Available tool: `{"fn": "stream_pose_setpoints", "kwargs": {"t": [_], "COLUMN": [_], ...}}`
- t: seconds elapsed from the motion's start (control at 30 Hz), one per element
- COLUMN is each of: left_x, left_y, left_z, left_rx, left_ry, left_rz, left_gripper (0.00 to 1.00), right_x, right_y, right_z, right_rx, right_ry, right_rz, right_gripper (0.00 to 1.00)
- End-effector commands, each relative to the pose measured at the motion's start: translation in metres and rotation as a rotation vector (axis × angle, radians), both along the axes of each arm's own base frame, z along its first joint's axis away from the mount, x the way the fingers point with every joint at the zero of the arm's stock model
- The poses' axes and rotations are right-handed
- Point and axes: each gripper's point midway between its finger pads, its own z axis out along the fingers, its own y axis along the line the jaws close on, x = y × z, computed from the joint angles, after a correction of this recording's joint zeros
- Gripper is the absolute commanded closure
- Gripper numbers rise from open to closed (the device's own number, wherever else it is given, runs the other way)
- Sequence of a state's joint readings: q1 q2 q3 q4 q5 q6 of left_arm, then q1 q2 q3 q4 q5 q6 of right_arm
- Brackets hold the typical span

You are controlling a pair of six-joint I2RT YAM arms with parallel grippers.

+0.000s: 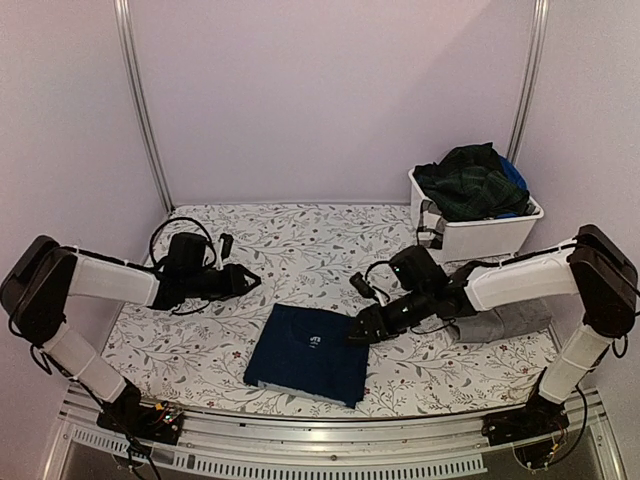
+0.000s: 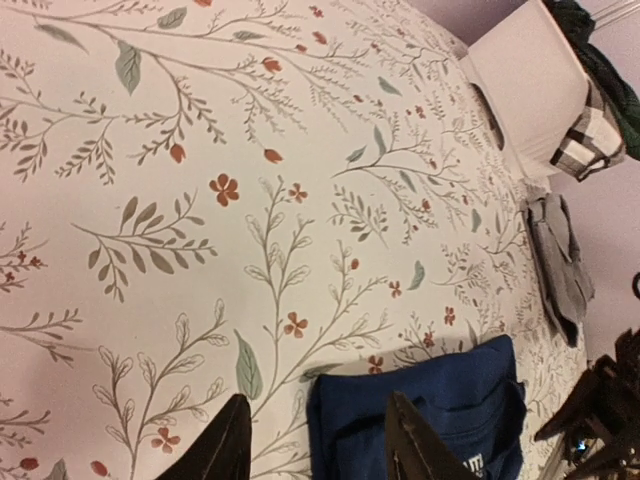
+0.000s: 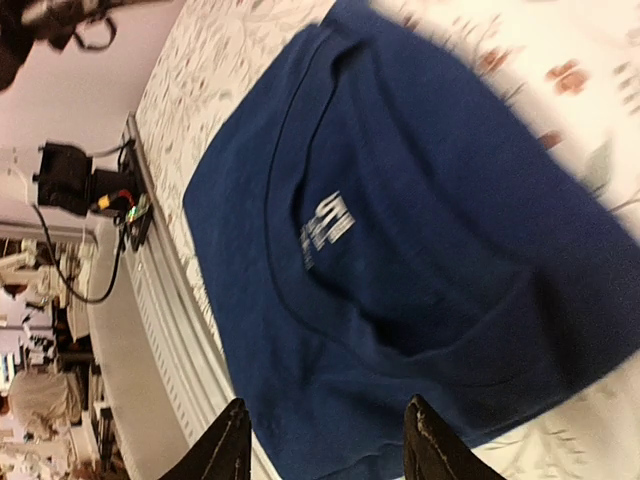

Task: Fold and stack the mixed laundry pile
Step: Rotate the square-folded T-shirt at the center of the board, then smooth out the square-folded T-shirt at the center of the board.

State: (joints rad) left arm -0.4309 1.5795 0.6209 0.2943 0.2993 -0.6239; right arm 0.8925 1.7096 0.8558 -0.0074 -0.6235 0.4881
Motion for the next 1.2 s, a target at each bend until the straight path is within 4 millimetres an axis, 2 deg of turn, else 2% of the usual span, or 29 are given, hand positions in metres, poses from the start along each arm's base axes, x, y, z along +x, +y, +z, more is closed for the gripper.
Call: {"fn": "stream_pose_setpoints", "kwargs": {"t": [0.0, 0.07, 0.17, 0.33, 0.47, 0.77, 0.9, 0.97, 1.1, 1.17], "left_x": [-0.016, -0.026, -0.032, -0.034, -0.036, -0.038, -0.038, -0.037, -0.036, -0.035], "left_y": [-0.008, -0.016, -0.022, -0.037, -0.047, -0.061, -0.063, -0.063, -0.061, -0.059], "left_z": [0.033, 0.035, 0.027, 0.014, 0.003, -0.011, -0.012, -0.012, -0.012, -0.01], "left_rx": [-0.028, -0.019, -0.008, 0.003, 0.034, 0.083, 0.085, 0.091, 0.102, 0.105], "left_ry": [-0.112, -0.125, -0.107, -0.089, -0.077, -0.069, -0.066, -0.071, -0.074, -0.081], "left_rz": [-0.109, -0.174, -0.226, -0.285, -0.324, -0.372, -0.379, -0.377, -0.369, -0.36], "left_gripper": [0.54, 0.53, 0.54, 0.55, 0.55, 0.56, 0.6, 0.61, 0.65, 0.67], "right_x": [0.059, 0.067, 0.073, 0.067, 0.066, 0.067, 0.069, 0.07, 0.085, 0.096], "right_y": [-0.029, -0.03, -0.029, -0.02, -0.029, -0.038, -0.035, -0.035, -0.041, -0.046], "right_z": [0.014, 0.01, 0.0, -0.015, -0.03, -0.048, -0.051, -0.048, -0.039, -0.033], "right_rx": [-0.106, -0.149, -0.173, -0.176, -0.235, -0.308, -0.311, -0.311, -0.326, -0.332], "right_ry": [-0.2, -0.252, -0.282, -0.246, -0.23, -0.221, -0.222, -0.229, -0.268, -0.28], "right_rz": [-0.131, -0.109, -0.063, 0.021, 0.022, 0.014, 0.031, 0.031, -0.004, -0.027], "right_gripper": [0.51, 0.52, 0.55, 0.59, 0.52, 0.51, 0.74, 0.79, 0.97, 1.0]}}
